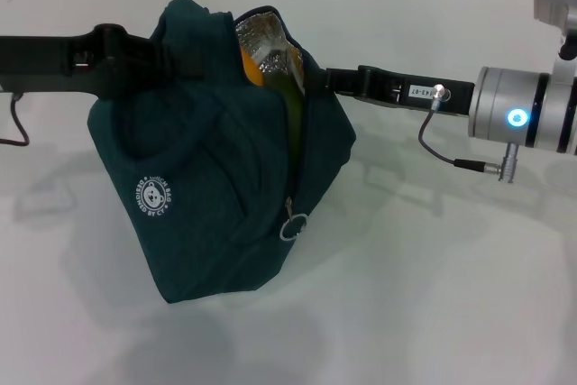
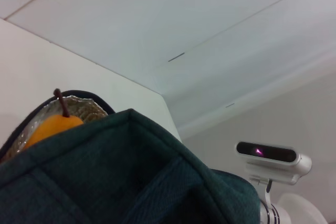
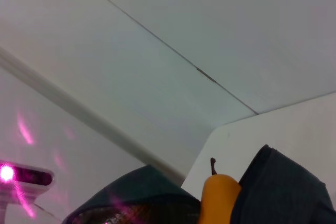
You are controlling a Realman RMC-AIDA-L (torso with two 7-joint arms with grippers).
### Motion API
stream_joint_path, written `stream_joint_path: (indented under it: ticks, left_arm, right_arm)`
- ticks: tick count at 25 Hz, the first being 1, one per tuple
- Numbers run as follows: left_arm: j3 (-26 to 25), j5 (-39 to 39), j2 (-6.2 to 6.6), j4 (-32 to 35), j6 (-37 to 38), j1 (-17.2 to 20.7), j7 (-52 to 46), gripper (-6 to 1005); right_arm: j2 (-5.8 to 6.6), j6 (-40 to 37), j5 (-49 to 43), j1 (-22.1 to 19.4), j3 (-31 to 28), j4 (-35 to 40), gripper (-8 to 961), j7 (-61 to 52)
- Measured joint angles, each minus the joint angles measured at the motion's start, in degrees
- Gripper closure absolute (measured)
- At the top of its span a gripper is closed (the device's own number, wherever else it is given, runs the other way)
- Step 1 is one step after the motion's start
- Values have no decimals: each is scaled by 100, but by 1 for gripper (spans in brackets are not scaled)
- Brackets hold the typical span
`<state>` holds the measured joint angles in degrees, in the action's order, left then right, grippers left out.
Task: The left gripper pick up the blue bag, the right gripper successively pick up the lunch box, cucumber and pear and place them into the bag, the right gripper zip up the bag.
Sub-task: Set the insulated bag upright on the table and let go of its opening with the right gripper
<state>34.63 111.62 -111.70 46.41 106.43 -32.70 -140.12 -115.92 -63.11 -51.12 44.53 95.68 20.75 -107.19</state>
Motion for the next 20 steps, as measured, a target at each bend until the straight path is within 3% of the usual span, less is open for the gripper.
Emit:
stream_joint_path:
  ticks: [5, 10, 20]
  left_arm:
    - [7, 1, -13, 0, 1, -10, 1, 959]
    - [1, -24, -44, 0, -5, -36, 2, 959]
    - [-81, -46, -306, -321, -109, -217, 109, 959]
  right_arm:
    - [0, -211, 12, -66, -146, 38, 819, 244]
    - [63, -681, -9, -431, -459, 515, 924, 761]
    - [304, -1973, -44, -1484, -820, 1632, 924, 1486]
